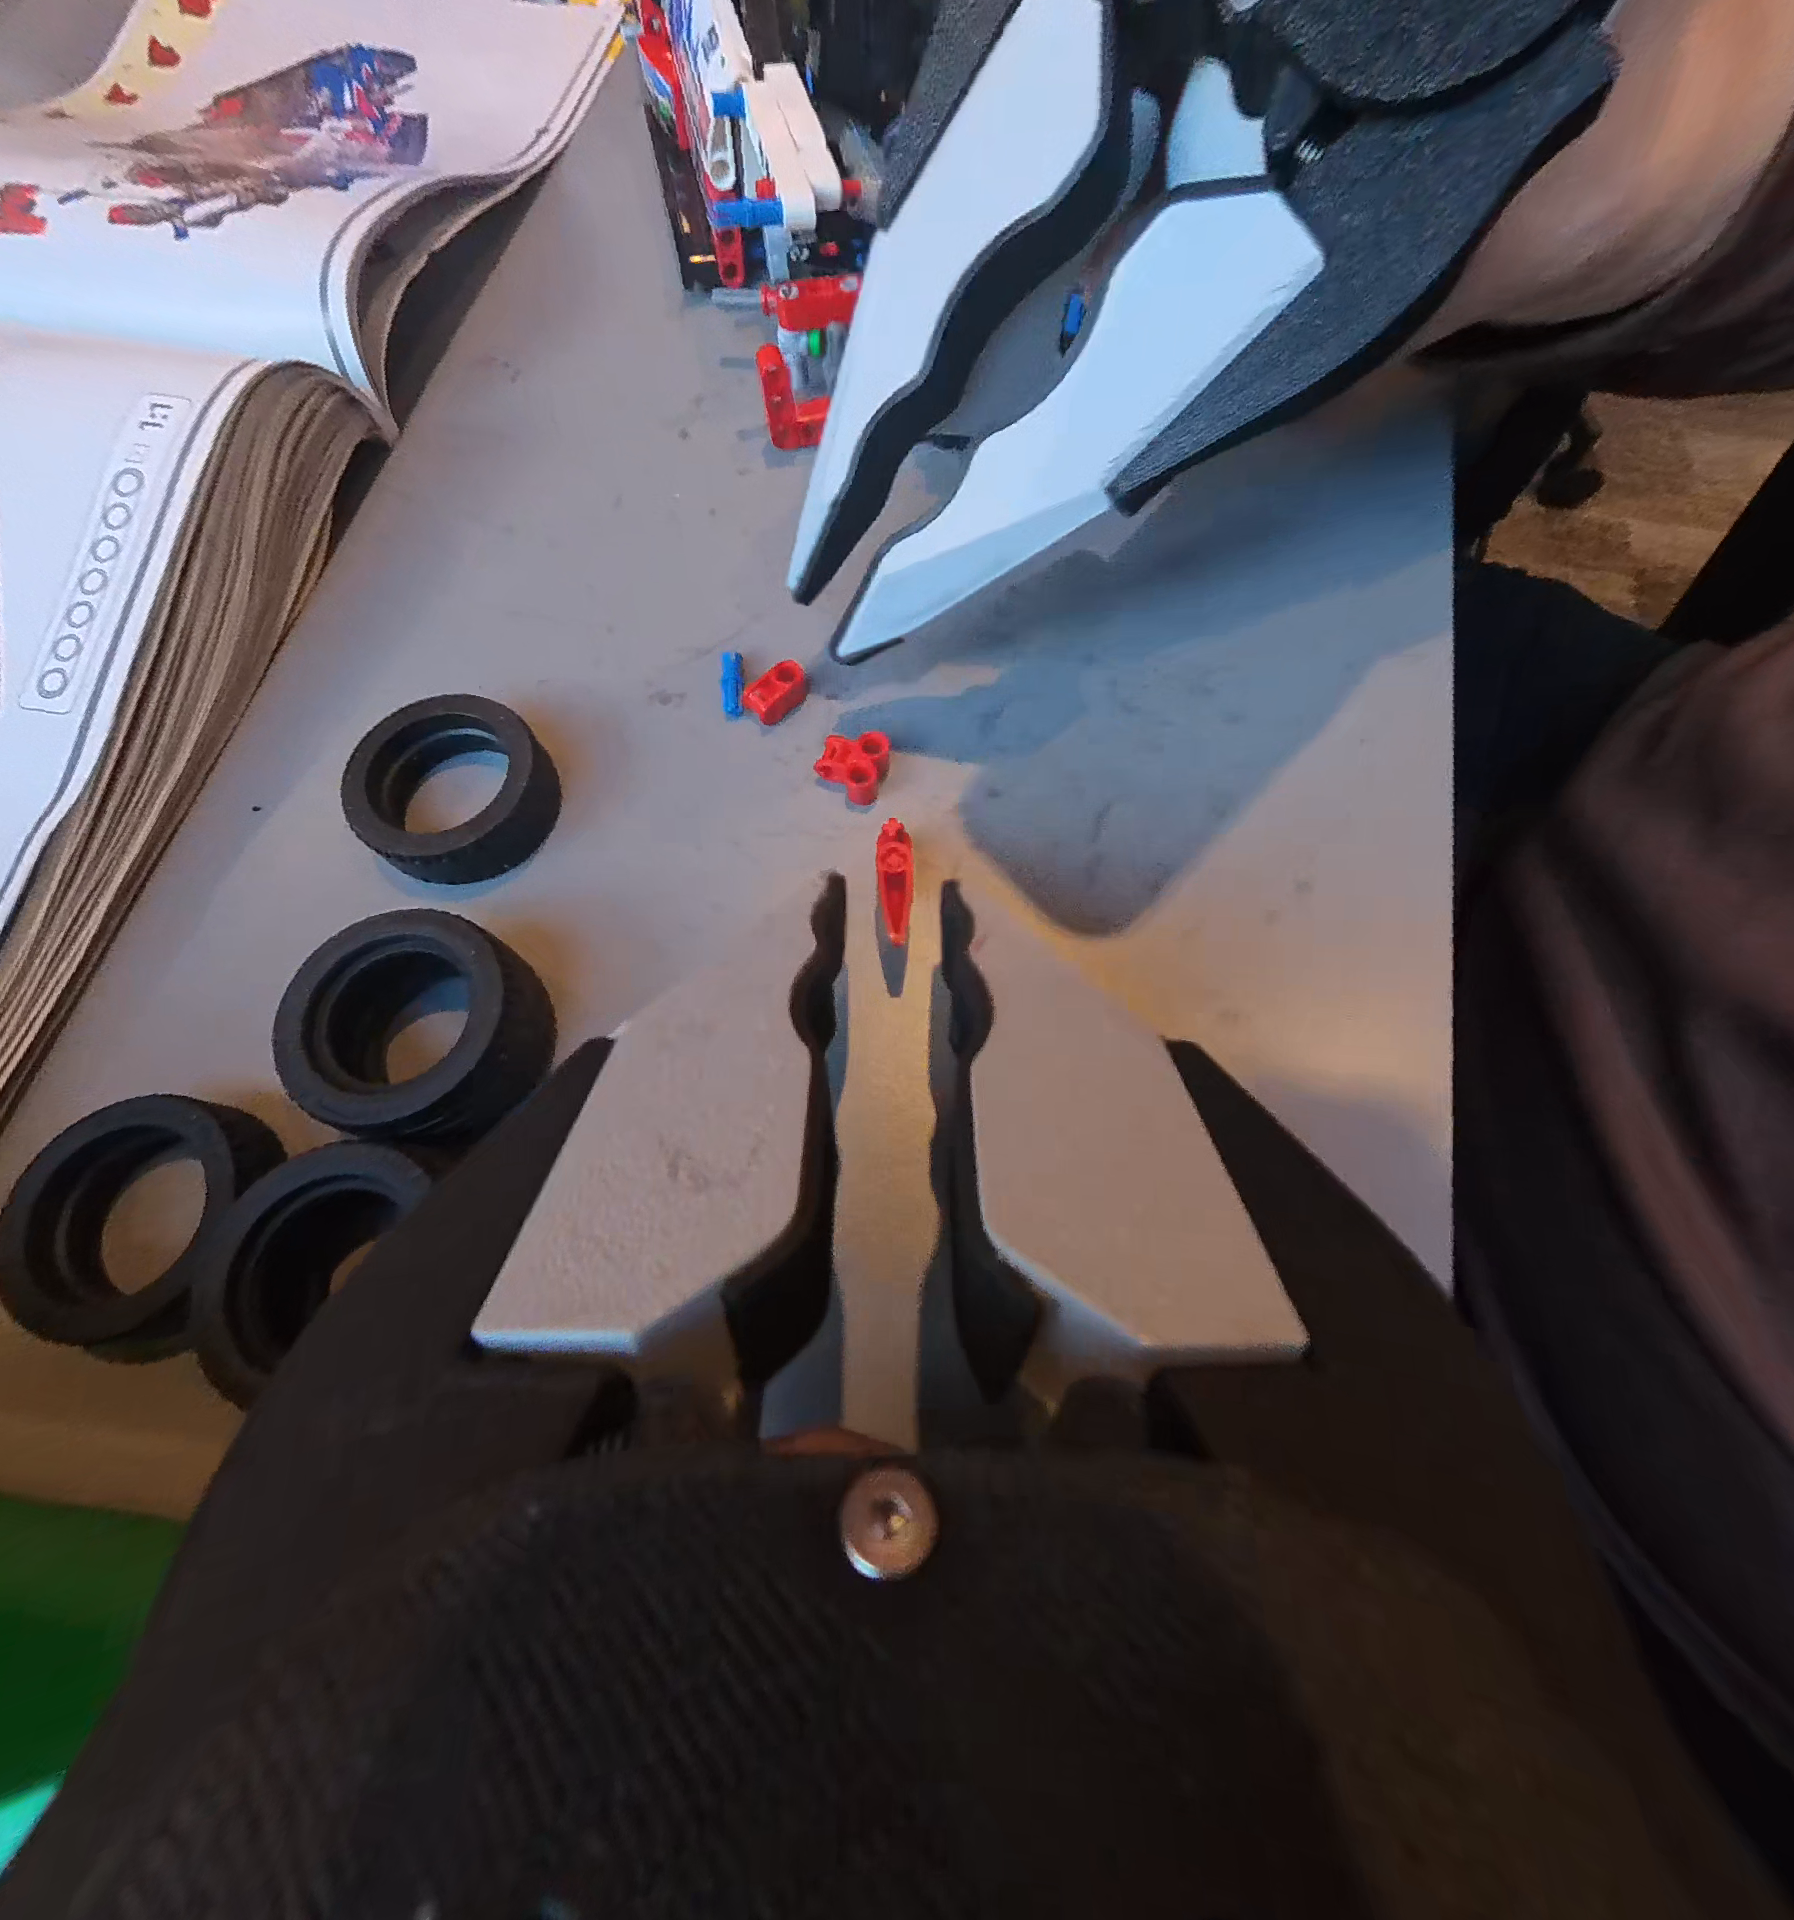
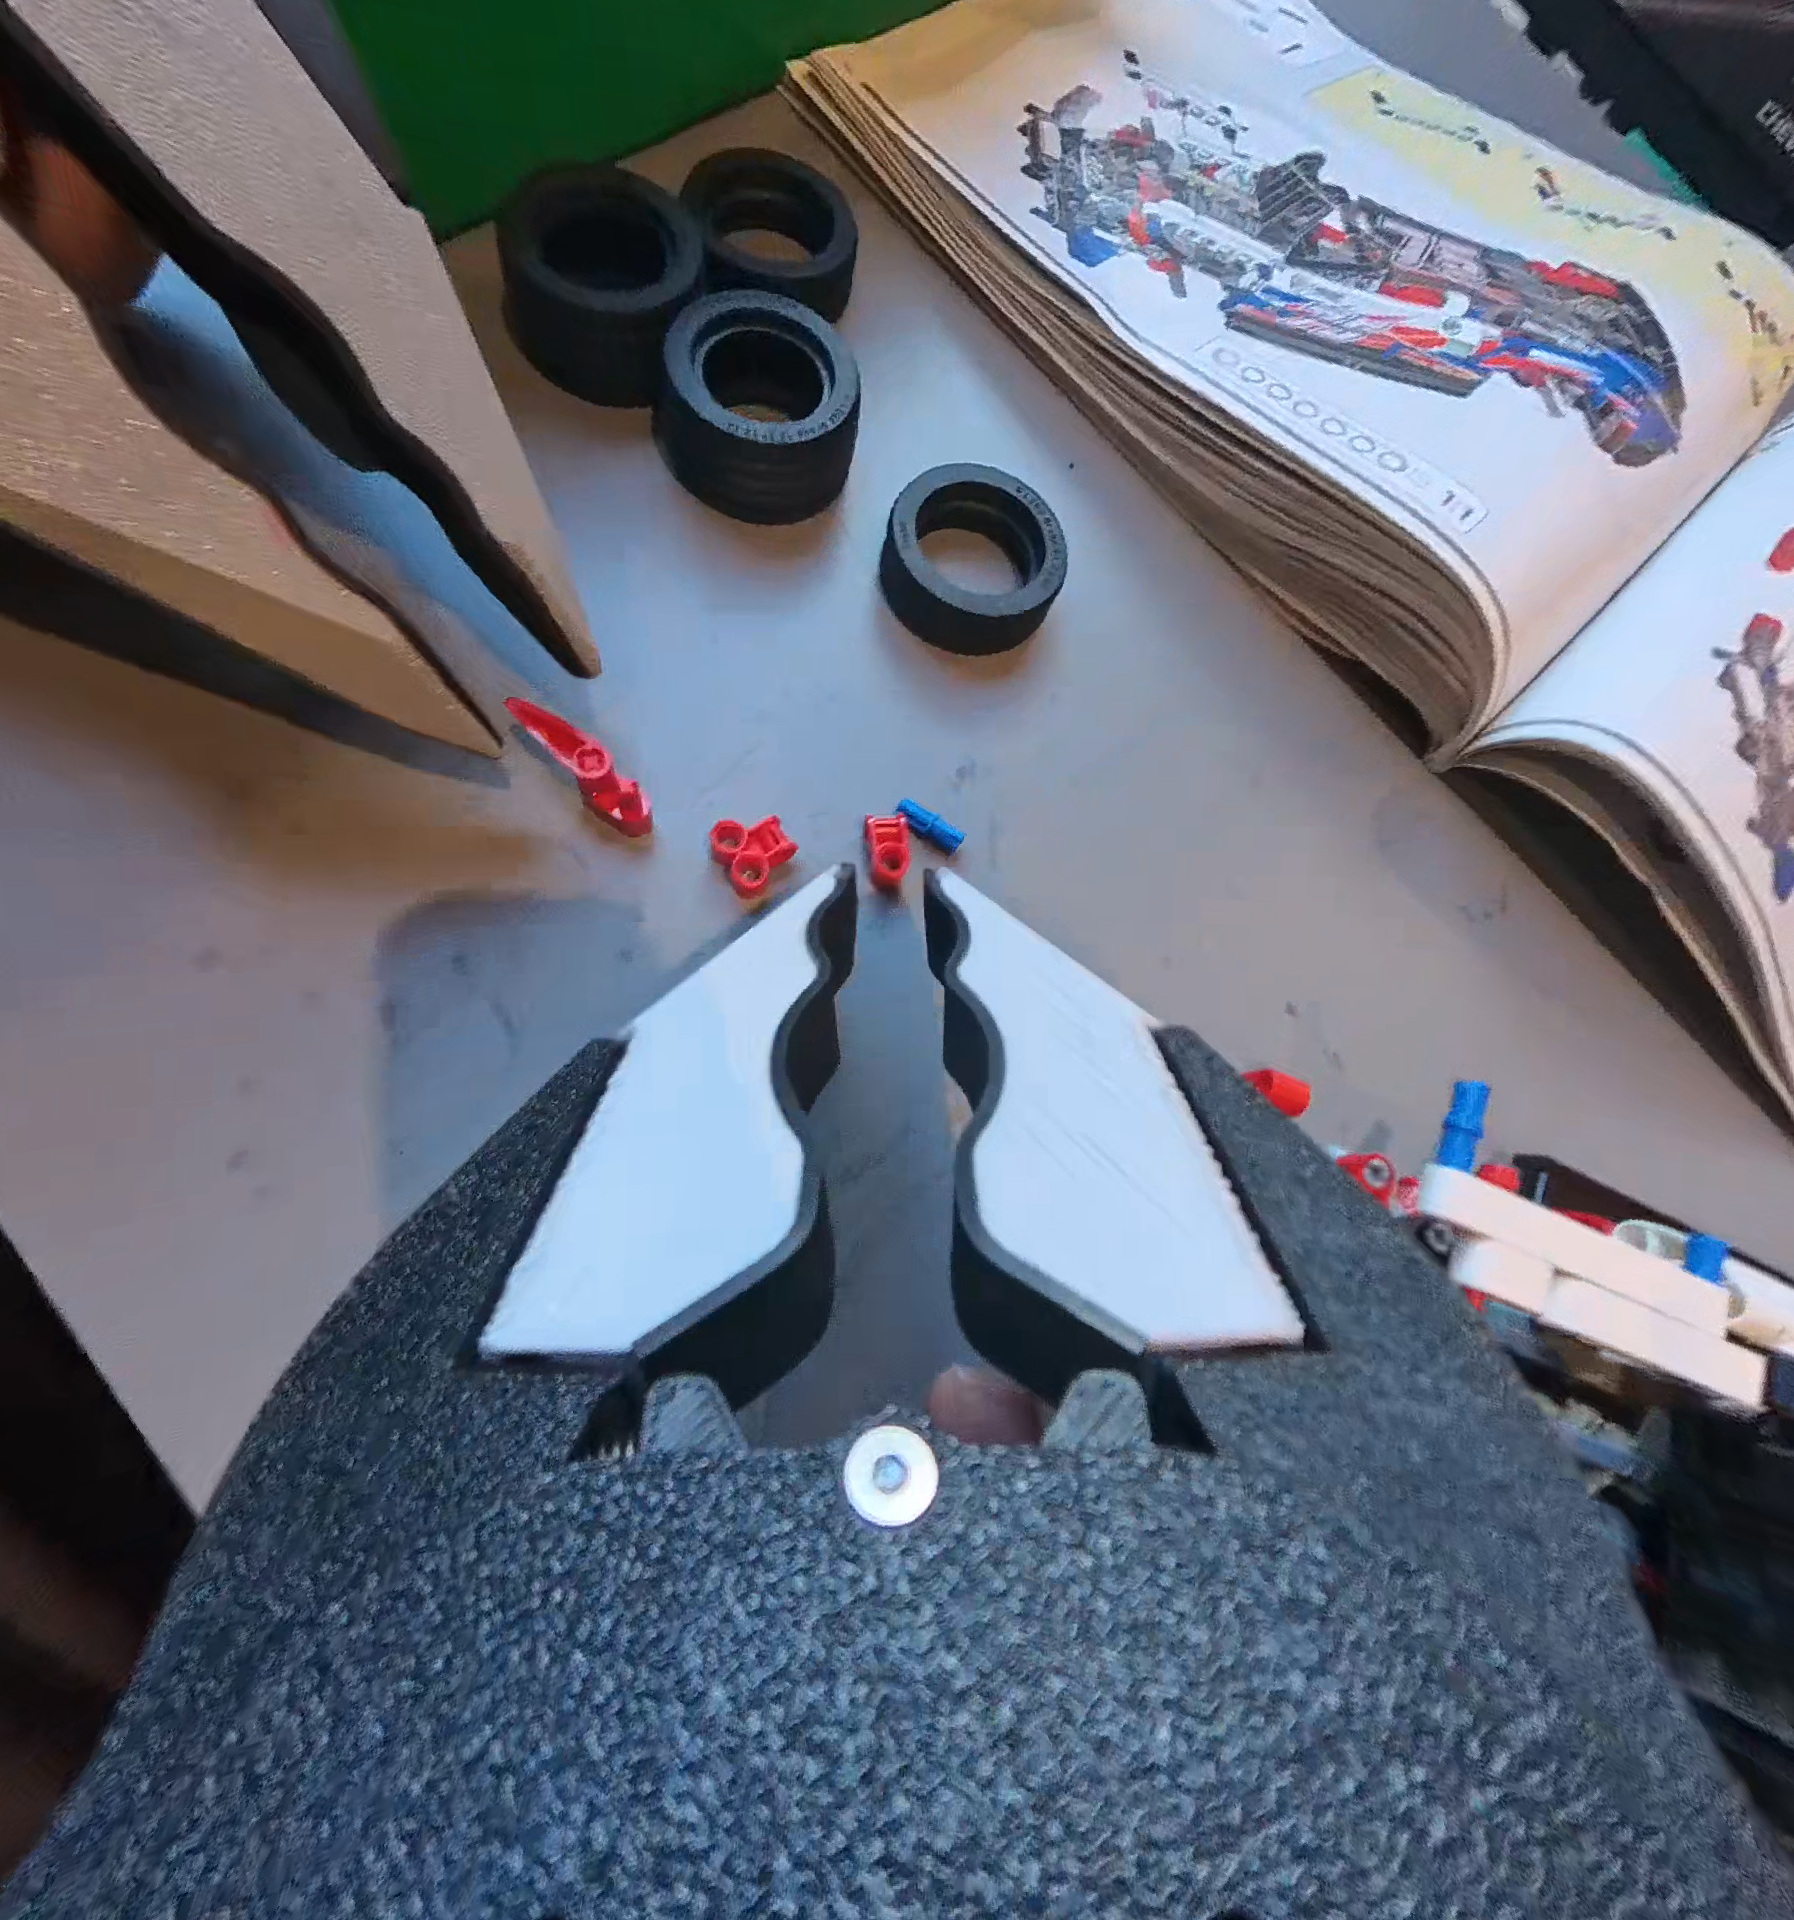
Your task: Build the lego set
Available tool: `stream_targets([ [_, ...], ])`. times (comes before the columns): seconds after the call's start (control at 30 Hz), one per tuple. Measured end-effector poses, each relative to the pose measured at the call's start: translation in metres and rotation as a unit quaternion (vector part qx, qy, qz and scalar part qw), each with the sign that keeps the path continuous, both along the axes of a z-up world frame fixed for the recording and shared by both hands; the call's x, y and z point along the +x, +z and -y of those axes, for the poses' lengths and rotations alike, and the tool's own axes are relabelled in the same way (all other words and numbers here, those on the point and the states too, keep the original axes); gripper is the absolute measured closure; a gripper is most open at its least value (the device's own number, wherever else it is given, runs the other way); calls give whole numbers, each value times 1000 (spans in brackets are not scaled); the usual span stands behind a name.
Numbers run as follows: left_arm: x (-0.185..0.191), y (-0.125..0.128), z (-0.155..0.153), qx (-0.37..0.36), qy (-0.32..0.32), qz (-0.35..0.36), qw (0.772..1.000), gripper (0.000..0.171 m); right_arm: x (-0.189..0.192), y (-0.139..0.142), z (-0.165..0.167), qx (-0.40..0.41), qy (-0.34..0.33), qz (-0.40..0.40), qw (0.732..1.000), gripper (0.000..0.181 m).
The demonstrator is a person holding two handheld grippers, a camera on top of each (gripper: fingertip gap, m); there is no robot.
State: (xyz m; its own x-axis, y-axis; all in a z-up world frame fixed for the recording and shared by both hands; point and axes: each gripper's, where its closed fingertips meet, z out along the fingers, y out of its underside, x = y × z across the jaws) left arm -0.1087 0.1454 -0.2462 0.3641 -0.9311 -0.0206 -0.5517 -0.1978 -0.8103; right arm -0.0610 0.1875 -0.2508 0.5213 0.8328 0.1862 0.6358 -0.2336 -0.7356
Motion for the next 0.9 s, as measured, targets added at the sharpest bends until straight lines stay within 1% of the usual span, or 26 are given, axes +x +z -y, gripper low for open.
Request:
stream_targets([
  [0.07,-1,4,-1,9,4,11,1000,154,-2,7,0,14,4,-11,1000,169],
  [0.17,-4,12,-3,37,17,29,999,153,0,33,13,38,26,-90,995,169],
  [0.27,-8,24,-6,70,34,58,995,153,30,66,21,107,25,-146,983,169],
  [0.33,-10,31,-8,87,45,75,992,152,61,78,15,151,3,-165,975,169],
  [0.4,-11,32,-9,88,48,77,992,153,82,72,10,138,-4,-174,975,168],
  [0.47,-9,28,-10,80,46,66,994,151,86,60,10,103,7,-175,979,166],
  [0.6,-5,16,-11,67,38,30,997,149,64,55,26,87,54,-178,979,167],
  [0.67,-2,8,-9,49,24,12,998,140,55,48,36,75,78,-175,979,169],
  [0.73,1,2,-6,27,10,-2,1000,137,53,46,40,73,92,-171,978,169],
  [0.83,4,-7,-4,-5,-3,-20,1000,136,53,49,38,63,84,-184,977,172],
  [0.9,6,-13,0,-21,-18,-35,999,136,52,42,33,40,68,-174,982,170],
])
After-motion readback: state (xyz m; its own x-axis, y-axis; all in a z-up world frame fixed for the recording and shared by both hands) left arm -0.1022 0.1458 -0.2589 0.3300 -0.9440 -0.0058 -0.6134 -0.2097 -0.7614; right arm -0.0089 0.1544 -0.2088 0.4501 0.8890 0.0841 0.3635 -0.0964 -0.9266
